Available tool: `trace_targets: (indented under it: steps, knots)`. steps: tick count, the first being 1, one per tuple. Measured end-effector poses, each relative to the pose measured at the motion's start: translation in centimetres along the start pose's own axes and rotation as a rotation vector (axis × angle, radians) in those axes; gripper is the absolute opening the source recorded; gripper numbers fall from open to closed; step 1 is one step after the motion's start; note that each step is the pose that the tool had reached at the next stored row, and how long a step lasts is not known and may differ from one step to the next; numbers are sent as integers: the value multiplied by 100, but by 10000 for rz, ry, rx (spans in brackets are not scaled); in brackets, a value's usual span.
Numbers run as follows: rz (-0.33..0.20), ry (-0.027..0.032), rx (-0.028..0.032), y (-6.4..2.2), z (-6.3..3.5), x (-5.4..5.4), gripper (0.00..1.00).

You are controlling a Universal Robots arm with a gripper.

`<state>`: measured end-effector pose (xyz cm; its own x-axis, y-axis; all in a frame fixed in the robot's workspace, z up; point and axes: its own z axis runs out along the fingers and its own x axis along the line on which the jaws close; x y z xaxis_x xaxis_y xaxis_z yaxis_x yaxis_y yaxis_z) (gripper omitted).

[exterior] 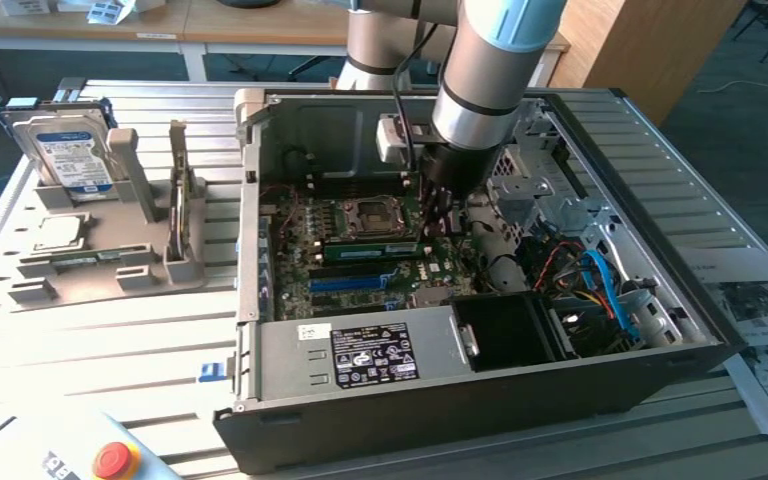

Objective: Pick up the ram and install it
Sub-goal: 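Press down the ram until it locks into place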

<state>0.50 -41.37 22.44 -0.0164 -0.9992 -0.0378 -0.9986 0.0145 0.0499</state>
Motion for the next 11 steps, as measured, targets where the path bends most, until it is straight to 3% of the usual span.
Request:
trace_targets:
  steps: [11]
  knots:
    - [0,1,-1,1,-24,-1,10]
